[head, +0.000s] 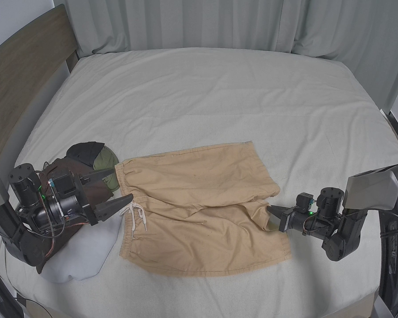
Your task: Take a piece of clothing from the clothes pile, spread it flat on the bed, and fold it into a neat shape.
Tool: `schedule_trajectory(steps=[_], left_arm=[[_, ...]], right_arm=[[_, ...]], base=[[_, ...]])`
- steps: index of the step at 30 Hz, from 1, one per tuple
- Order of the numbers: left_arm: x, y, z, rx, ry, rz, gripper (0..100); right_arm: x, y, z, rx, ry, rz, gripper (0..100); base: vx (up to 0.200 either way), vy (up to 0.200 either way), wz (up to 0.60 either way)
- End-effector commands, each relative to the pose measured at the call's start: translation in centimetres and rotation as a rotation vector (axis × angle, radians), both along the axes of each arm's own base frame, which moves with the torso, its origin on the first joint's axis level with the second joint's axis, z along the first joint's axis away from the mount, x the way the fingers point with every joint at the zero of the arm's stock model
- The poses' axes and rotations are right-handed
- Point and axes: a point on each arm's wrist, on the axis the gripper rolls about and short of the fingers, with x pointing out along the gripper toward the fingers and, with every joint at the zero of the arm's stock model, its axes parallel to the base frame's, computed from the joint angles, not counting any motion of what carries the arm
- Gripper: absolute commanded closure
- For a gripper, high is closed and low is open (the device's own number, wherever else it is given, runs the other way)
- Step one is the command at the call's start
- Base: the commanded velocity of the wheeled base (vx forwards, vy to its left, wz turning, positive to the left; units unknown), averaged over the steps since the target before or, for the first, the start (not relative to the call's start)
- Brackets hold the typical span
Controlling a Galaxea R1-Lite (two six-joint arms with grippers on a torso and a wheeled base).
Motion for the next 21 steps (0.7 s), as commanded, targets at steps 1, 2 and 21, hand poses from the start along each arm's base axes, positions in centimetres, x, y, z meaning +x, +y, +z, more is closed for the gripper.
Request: schedule_trajectory(steps=[1,2,21], left_arm=[[0.0,0.0,0.0,0.000,0.001,0.000,0],[0.0,0.0,0.0,-0.001,0.003,0.000,0],[0.0,0.0,0.0,-0.009,0.009,0.002,0]], right_arm=[[0.2,-0.4,0.1,0.000,-0.008,-0.011,100],[0.3,-0.5,0.1,0.001,-0.011,-0.014,100],[1.8,-2.0,0.6,0.007,-0.058,-0.063,100]], base=[[0.000,0.000,0.00],[0.000,0.000,0.00],[0.000,0.000,0.00]])
